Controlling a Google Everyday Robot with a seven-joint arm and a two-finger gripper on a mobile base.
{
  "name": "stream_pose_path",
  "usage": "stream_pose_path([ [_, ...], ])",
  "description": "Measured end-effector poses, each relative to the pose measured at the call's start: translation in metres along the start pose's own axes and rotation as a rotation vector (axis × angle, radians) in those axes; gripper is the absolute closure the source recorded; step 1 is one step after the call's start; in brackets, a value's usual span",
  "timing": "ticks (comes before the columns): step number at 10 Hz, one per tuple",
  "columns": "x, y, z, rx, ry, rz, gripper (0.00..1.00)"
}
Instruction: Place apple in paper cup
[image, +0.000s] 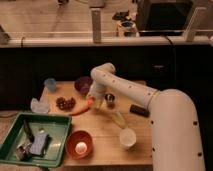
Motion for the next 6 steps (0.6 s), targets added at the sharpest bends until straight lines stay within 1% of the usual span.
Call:
stream_pose_path([
  [1,-0.001,-0.004,-0.003,0.008,0.001,-0.003,0.88],
  [2,-0.003,-0.002,-0.01,0.008,0.0,-0.01,0.88],
  [3,-0.003,0.0,-0.009,0.004,-0.006,-0.016,0.9],
  [4,-0.006,0.001,-0.014,0.008,-0.016,-0.029,0.94],
  [5,-0.009,0.018,-0.031,0.004,-0.025,-0.038,0.95],
  [6,-0.011,0.025,-0.047,0.012,-0.027,-0.042,0.94],
])
